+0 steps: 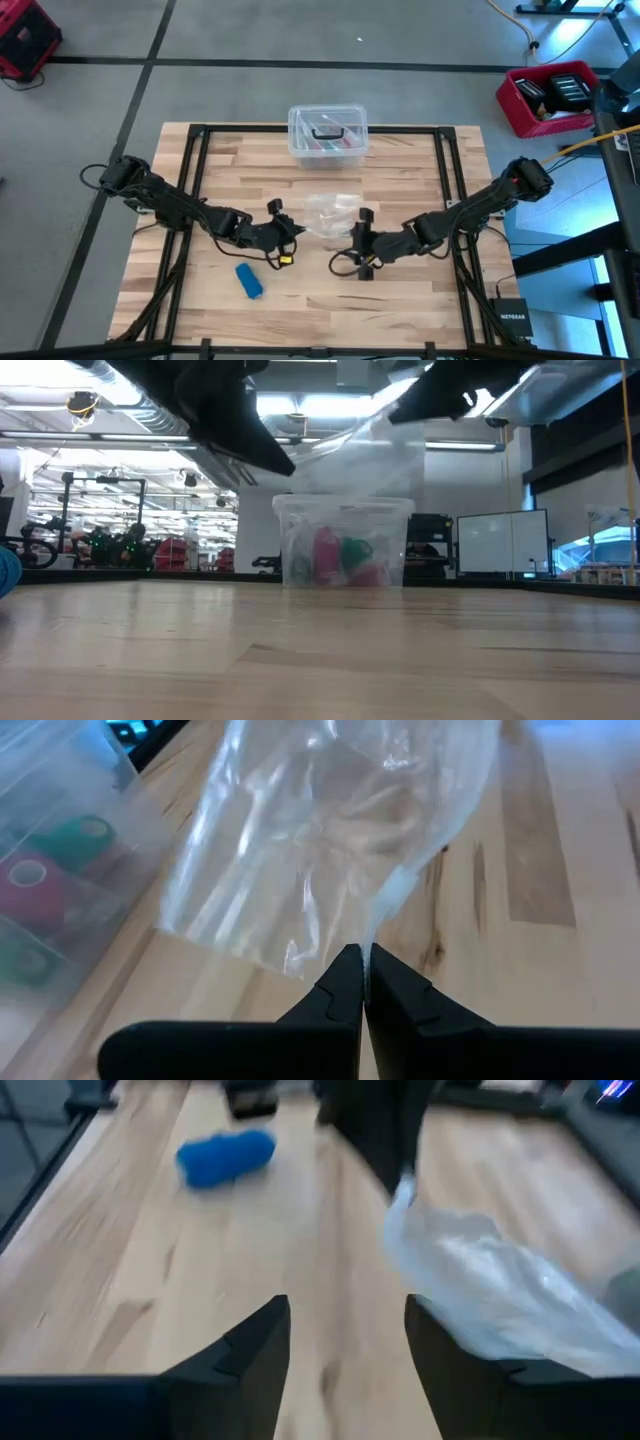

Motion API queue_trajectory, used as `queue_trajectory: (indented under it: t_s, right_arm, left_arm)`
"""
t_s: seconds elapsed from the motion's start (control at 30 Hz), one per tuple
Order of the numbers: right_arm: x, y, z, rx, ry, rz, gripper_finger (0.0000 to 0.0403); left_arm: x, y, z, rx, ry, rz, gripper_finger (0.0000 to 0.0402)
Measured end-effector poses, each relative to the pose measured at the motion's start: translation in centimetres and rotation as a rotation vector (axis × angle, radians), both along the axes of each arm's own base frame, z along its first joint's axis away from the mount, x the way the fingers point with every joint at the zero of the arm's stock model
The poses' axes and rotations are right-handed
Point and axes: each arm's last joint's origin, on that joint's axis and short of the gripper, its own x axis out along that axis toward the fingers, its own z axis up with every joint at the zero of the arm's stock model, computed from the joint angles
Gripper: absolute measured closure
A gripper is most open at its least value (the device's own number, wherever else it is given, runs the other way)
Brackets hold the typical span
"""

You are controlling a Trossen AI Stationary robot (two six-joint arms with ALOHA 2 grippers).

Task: Roll bandage
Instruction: Open the transparent zip bag

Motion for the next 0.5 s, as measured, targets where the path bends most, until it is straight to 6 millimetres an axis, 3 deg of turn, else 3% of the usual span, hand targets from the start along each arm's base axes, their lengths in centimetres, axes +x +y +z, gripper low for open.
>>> queue_trajectory:
  t_s: [0.3,0.5]
  right_arm:
    - [-1.3,0.7,-1.4,0.354,0.292,0.159,0.0201]
    - [0.6,0.6,0.1,0.174,-0.03,0.055,0.0201]
  left_arm:
    - [0.0,0.0,0.0,0.005,-0.002,0.018,0.0401]
    - [0.1,-0.1,0.2,0.003,-0.031,0.011,0.0401]
